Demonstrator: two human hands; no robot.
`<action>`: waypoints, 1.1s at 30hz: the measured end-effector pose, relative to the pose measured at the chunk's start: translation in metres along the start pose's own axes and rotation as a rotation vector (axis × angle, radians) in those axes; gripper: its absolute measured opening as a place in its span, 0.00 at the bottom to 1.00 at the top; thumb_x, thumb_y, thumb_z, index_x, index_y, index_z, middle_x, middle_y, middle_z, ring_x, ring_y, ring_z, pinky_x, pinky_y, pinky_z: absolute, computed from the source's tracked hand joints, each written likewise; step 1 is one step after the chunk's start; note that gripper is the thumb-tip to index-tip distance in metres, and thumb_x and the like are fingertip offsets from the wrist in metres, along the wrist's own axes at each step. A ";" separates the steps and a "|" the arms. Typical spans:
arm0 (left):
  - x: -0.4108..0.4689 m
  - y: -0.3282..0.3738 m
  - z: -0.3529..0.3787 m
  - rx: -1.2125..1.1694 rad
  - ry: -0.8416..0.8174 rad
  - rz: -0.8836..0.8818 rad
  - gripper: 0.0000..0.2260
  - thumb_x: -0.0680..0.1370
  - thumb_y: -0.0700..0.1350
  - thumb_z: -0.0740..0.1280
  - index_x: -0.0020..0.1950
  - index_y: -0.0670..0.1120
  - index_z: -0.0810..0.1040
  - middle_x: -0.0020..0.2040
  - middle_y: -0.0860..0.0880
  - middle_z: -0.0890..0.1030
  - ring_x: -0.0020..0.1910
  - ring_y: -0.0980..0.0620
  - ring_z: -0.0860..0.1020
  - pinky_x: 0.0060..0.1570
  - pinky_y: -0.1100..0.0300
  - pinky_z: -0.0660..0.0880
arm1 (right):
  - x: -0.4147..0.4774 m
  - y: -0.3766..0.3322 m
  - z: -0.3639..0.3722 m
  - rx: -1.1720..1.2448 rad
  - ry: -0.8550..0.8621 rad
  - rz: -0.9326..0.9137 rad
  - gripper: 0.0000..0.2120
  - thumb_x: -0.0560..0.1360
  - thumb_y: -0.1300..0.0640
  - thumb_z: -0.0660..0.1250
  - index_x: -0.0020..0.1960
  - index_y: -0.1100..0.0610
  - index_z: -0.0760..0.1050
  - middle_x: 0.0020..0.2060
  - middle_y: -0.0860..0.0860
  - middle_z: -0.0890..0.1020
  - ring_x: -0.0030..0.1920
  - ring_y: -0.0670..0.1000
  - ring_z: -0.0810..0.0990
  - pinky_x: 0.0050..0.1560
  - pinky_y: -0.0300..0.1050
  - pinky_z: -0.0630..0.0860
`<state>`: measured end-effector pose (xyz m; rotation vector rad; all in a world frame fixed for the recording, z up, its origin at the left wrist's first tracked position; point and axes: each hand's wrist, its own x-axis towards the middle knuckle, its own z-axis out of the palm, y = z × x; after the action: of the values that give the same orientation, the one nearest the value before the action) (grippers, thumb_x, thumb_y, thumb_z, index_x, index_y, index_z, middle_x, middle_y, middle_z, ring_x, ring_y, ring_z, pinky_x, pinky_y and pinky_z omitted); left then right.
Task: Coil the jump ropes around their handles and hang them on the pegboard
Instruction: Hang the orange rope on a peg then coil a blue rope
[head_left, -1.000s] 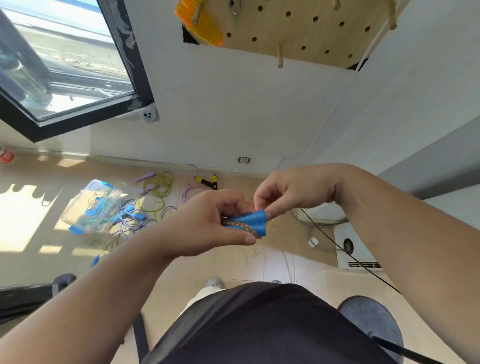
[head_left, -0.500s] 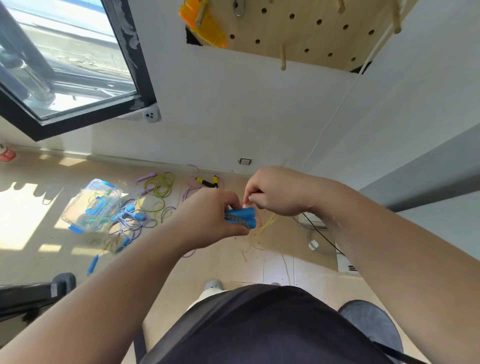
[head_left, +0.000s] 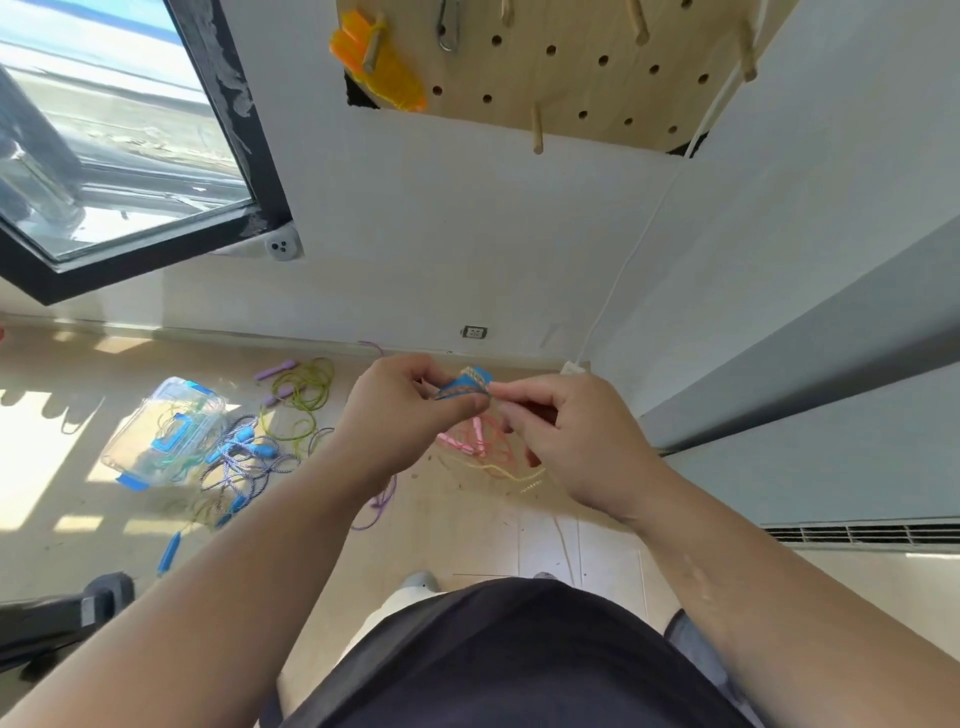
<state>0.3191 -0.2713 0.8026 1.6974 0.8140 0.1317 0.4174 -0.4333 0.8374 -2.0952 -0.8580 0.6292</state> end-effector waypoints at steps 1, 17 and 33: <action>-0.002 0.001 0.001 -0.073 -0.015 -0.037 0.15 0.68 0.49 0.82 0.40 0.45 0.77 0.35 0.36 0.80 0.28 0.51 0.73 0.33 0.56 0.68 | -0.003 0.001 0.000 0.028 0.027 -0.002 0.10 0.79 0.59 0.69 0.59 0.51 0.84 0.36 0.45 0.85 0.30 0.41 0.79 0.38 0.42 0.78; -0.025 0.015 -0.001 -0.536 -0.394 -0.149 0.12 0.69 0.41 0.74 0.41 0.43 0.70 0.32 0.41 0.76 0.24 0.53 0.60 0.27 0.61 0.52 | -0.009 0.047 -0.005 -0.111 -0.296 0.036 0.15 0.84 0.42 0.54 0.50 0.43 0.78 0.35 0.46 0.77 0.38 0.47 0.78 0.45 0.51 0.78; -0.024 0.002 0.011 0.308 -0.041 0.117 0.15 0.64 0.49 0.84 0.43 0.47 0.82 0.39 0.50 0.85 0.40 0.48 0.83 0.44 0.46 0.81 | 0.021 -0.014 -0.014 -0.468 -0.291 -0.070 0.10 0.81 0.54 0.64 0.54 0.53 0.84 0.40 0.48 0.83 0.40 0.48 0.77 0.41 0.45 0.70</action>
<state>0.3070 -0.2941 0.8088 2.0328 0.7310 0.0525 0.4353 -0.4175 0.8534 -2.4056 -1.3419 0.7649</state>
